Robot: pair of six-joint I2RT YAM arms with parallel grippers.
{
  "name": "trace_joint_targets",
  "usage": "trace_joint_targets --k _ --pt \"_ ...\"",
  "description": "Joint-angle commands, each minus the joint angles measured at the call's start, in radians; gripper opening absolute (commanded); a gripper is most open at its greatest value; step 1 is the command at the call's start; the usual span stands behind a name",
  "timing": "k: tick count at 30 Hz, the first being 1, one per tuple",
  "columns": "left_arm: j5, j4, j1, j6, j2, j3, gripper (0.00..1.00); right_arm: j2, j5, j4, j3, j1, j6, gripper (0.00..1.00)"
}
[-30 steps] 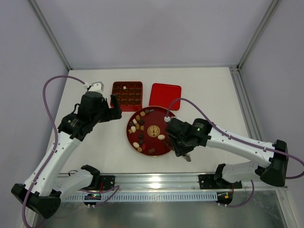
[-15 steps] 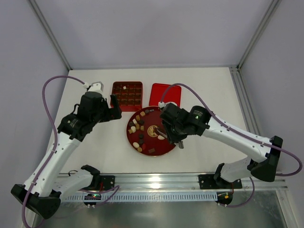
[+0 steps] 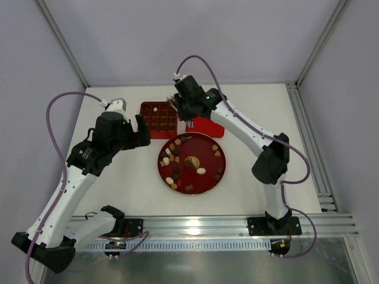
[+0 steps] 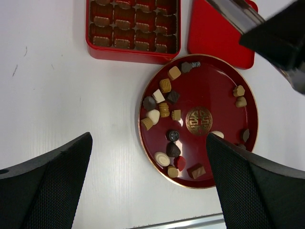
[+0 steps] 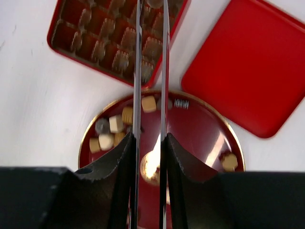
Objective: Pack the chocolate
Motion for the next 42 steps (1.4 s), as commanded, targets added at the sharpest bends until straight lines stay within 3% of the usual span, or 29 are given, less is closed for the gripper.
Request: trace_joint_targets --k 1,4,12,36,42 --pt "-0.012 -0.023 0.001 0.024 -0.014 0.043 1.00 0.127 0.007 0.081 0.172 -0.024 -0.060 0.27" --pt "-0.018 -0.033 0.001 0.025 -0.020 0.046 1.00 0.207 -0.013 0.102 0.244 -0.044 -0.060 0.27" --pt "-0.023 -0.042 0.001 0.028 -0.022 0.038 1.00 0.258 -0.068 0.183 0.231 -0.048 -0.031 0.28" --pt "-0.018 -0.026 0.001 0.028 -0.003 0.031 1.00 0.267 -0.056 0.210 0.143 -0.025 -0.022 0.29" --pt "-0.018 -0.025 0.001 0.030 -0.002 0.032 1.00 0.262 -0.045 0.213 0.143 -0.021 -0.022 0.34"
